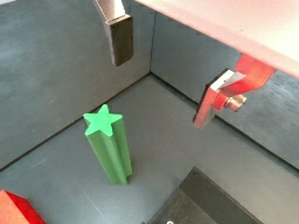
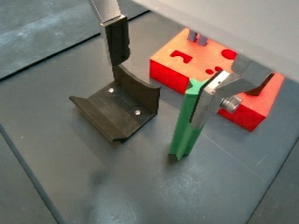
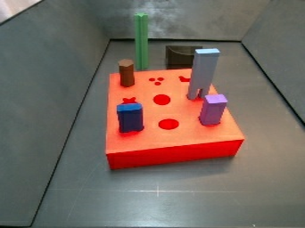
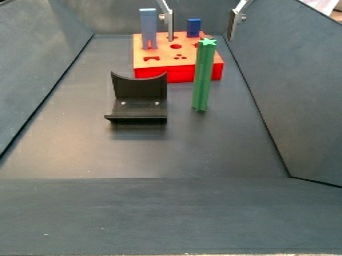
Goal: Pick up the star object. Move up. Move to above the board. Insert the star object.
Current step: Pick up the star object.
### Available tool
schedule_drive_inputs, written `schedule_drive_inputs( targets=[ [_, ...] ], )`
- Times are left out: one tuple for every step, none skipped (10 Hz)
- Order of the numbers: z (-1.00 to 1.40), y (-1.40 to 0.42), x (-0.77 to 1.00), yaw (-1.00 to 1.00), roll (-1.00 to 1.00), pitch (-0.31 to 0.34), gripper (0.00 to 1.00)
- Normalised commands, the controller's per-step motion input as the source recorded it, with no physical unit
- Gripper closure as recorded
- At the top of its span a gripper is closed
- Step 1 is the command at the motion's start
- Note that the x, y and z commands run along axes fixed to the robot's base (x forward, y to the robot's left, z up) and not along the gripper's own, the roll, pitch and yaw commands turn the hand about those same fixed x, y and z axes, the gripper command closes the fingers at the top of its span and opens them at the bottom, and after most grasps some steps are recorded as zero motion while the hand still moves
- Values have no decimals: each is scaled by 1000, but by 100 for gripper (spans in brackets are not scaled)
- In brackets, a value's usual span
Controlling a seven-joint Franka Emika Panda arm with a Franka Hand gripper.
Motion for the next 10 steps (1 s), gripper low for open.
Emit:
schedule_drive_inputs(
  targets=[
    [-66, -166, 0, 71, 0, -43, 0],
    [-60, -20, 51, 0, -21, -27, 0],
    [-51, -237, -43, 6, 0, -10, 0],
    [0, -300, -109, 280, 0, -10, 0],
    [194, -366, -146, 617, 77, -3, 0],
    [254, -226, -271, 814, 51, -26, 0],
    [223, -191, -271, 846, 63, -27, 0],
    [20, -80, 0, 229, 16, 0, 0],
    [0, -40, 0, 9, 0, 0, 0],
    [-251, -206, 0, 109, 0, -97, 0]
  ],
)
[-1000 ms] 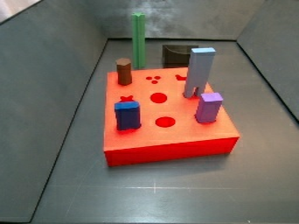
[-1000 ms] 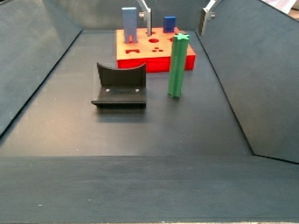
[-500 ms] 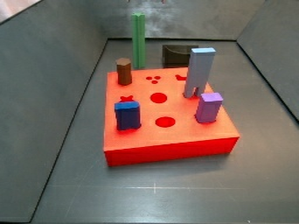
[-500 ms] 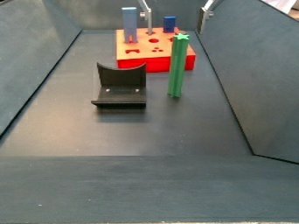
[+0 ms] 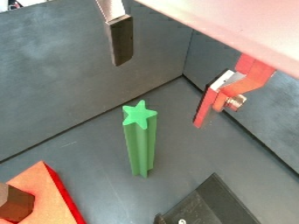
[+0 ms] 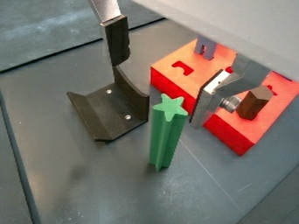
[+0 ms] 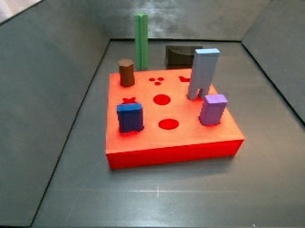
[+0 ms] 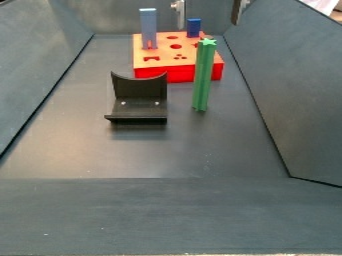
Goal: Pick up the star object. Move up. Move to above the board. Insert the star object.
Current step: Pick up the star object.
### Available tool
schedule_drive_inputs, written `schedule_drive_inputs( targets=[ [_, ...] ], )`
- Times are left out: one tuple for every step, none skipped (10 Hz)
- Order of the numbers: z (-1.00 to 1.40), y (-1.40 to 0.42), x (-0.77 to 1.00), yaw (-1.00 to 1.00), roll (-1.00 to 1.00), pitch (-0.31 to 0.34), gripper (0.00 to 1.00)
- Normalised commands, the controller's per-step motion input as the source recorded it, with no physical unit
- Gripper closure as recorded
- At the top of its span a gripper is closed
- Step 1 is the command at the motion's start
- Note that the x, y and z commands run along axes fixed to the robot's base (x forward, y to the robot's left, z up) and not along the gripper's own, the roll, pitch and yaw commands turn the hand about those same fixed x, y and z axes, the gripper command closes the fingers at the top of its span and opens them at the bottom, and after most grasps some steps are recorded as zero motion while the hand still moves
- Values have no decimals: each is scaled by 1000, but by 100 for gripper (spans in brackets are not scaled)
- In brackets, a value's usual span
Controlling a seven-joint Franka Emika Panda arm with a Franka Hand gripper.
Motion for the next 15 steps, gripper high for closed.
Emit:
schedule_drive_inputs(
  targets=[
    [-466, -394, 0, 494, -13, -117, 0],
    [-483, -409, 0, 714, 0, -60, 0],
    [-443, -343, 0, 680, -7, -83, 0],
    [-234, -109, 0, 360, 0, -76, 0],
    [-254, 0, -103, 377, 0, -39, 0],
    [-406, 0, -206, 594, 0, -74, 0],
    [-397, 0, -226, 629, 0, -91, 0],
    [-251, 0, -106, 451, 0, -76, 0],
    [-149, 0, -69, 226, 0, -31, 0],
    [-91, 14, -40, 183, 0, -11, 0],
    [-29, 0, -71, 151, 0, -10, 0],
    [-9, 31, -71, 169, 0, 0, 0],
    [-9, 100, -97, 229, 0, 0, 0],
    [0, 123, -86, 211, 0, 0, 0],
    [0, -17, 0, 0, 0, 0, 0]
  ],
)
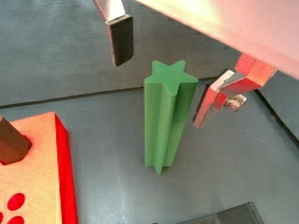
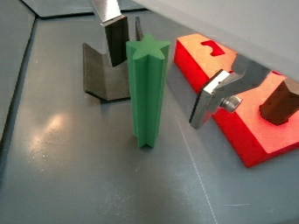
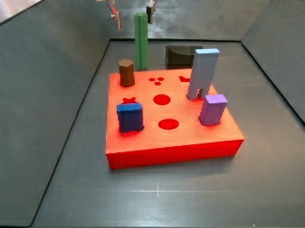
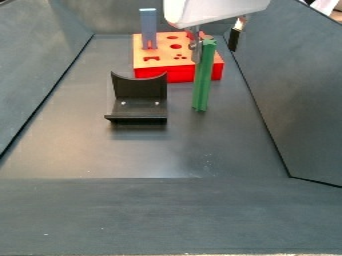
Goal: Pick up the star object. Move up. Move to above the board. Insert the star object.
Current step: Pick up the star object.
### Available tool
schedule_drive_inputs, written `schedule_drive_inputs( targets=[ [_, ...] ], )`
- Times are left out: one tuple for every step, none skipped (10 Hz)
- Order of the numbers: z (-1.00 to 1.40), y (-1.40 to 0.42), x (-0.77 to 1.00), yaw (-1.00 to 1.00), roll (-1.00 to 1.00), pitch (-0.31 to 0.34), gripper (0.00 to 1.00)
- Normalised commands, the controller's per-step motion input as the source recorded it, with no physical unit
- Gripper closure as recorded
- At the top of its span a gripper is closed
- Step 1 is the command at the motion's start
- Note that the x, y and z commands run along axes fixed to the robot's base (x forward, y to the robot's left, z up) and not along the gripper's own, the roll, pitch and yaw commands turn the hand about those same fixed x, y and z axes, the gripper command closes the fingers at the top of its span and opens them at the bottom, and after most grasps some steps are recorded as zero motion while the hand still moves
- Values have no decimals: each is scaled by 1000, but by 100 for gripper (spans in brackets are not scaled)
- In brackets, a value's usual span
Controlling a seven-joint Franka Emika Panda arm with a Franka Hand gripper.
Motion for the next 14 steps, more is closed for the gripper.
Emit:
schedule_drive_inputs(
  targets=[
    [-31, -3, 0, 0, 0, 0, 0],
    [-17, 0, 14, 0, 0, 1, 0],
    [-11, -6, 80, 0, 3, 34, 0],
    [0, -20, 114, 0, 0, 43, 0],
    [0, 0, 49, 0, 0, 34, 0],
    [0, 0, 37, 0, 0, 0, 0],
    [-26, -80, 149, 0, 0, 0, 0],
    [-91, -83, 169, 0, 0, 4, 0],
    [0, 0, 0, 0, 0, 0, 100],
    [0, 0, 0, 0, 0, 0, 100],
    [0, 0, 0, 0, 0, 0, 100],
    [0, 0, 0, 0, 0, 0, 100],
    [0, 0, 0, 0, 0, 0, 100],
    [0, 0, 0, 0, 0, 0, 100]
  ],
)
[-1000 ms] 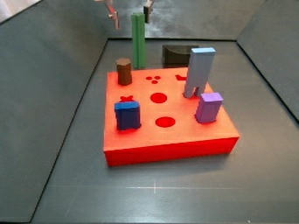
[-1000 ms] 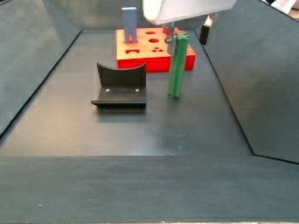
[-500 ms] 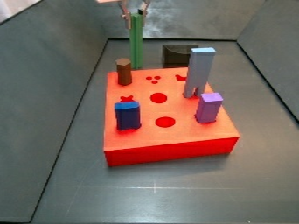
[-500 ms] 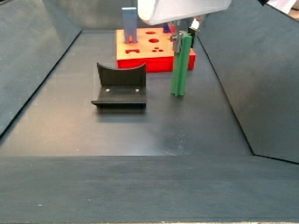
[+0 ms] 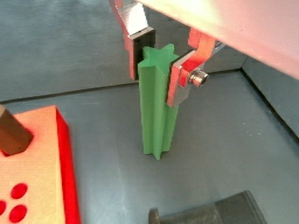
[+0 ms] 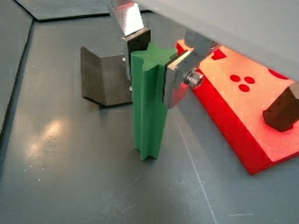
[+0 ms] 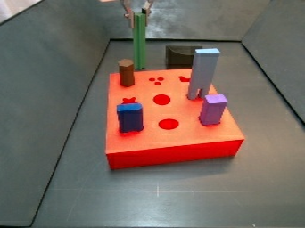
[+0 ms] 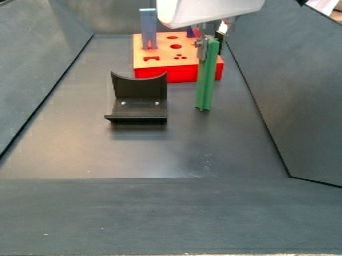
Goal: Pick up the star object. Move up. Move to above the board. Insert the star object.
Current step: Pick up the star object, then move up.
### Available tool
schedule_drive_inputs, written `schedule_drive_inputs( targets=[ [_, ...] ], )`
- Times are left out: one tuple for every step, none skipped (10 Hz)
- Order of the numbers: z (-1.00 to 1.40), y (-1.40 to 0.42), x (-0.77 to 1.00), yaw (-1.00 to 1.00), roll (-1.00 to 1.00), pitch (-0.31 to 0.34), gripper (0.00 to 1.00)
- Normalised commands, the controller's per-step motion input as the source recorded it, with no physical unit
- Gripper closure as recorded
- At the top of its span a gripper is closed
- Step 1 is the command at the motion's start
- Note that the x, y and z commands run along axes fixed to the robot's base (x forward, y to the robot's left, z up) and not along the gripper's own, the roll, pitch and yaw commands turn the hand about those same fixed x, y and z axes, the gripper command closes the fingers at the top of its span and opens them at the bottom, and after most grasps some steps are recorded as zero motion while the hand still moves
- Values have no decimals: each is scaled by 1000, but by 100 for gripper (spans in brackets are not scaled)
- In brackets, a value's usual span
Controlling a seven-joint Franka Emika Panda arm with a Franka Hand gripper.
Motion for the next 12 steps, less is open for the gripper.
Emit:
schedule_drive_inputs(
  targets=[
    [0, 0, 0, 0, 0, 0, 100],
    [0, 0, 0, 0, 0, 0, 100],
    [0, 0, 0, 0, 0, 0, 100],
    [0, 0, 0, 0, 0, 0, 100],
    [0, 0, 0, 0, 0, 0, 100],
    [0, 0, 0, 0, 0, 0, 100],
    [0, 0, 0, 0, 0, 0, 100],
    [833, 0, 0, 0, 0, 0, 100],
    [835, 35, 0, 16, 2, -1, 100],
    [737, 30, -21, 14, 3, 7, 100],
    [597, 21, -14, 7, 6, 21, 100],
    [433, 18, -6, 4, 9, 36, 100]
  ],
)
